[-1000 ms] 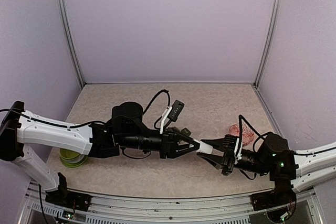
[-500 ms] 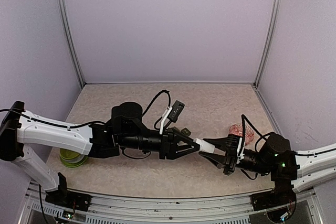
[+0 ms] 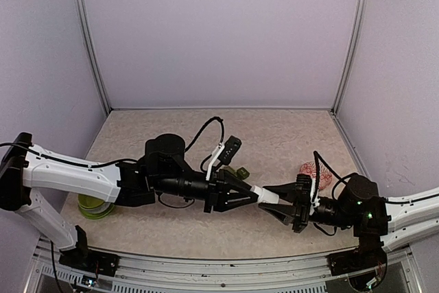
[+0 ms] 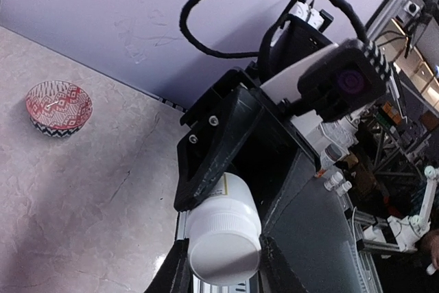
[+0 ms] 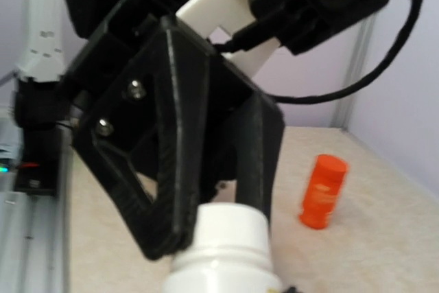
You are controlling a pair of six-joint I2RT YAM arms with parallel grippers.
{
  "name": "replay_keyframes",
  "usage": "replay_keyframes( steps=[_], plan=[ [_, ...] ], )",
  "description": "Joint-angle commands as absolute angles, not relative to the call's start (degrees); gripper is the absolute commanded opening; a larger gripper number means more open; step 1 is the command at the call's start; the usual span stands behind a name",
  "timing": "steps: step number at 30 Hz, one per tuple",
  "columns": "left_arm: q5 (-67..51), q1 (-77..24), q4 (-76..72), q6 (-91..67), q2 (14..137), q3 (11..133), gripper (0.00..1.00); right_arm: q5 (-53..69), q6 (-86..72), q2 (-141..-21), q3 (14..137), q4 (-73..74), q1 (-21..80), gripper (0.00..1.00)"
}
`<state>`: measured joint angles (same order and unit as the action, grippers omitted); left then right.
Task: Sort the pills into containers
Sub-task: Screw the lid of the pill bottle onto the pill bottle.
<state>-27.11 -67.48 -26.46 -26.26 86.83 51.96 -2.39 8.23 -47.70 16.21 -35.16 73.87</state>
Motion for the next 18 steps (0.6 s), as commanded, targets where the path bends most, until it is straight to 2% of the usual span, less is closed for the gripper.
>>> replay_keyframes(
  steps=[1, 11, 18],
  plan=[
    [-32.18, -68.18, -27.81, -16.48, 84.60, 50.44, 0.15, 4.59, -3.20, -46.63, 19.03, -34.03, 74.09, 0.00],
    [-31.07, -71.85, -22.90, -2.96, 80.39, 50.27, 0.16, 9.42, -24.84, -47.74, 22.92, -31.36, 74.09, 0.00],
    [-28.28, -73.64, -21.54, 2.56, 77.31, 48.61, 0.24, 14.65, -32.84, -50.20, 24.24, -31.38, 74.09, 0.00]
  ],
)
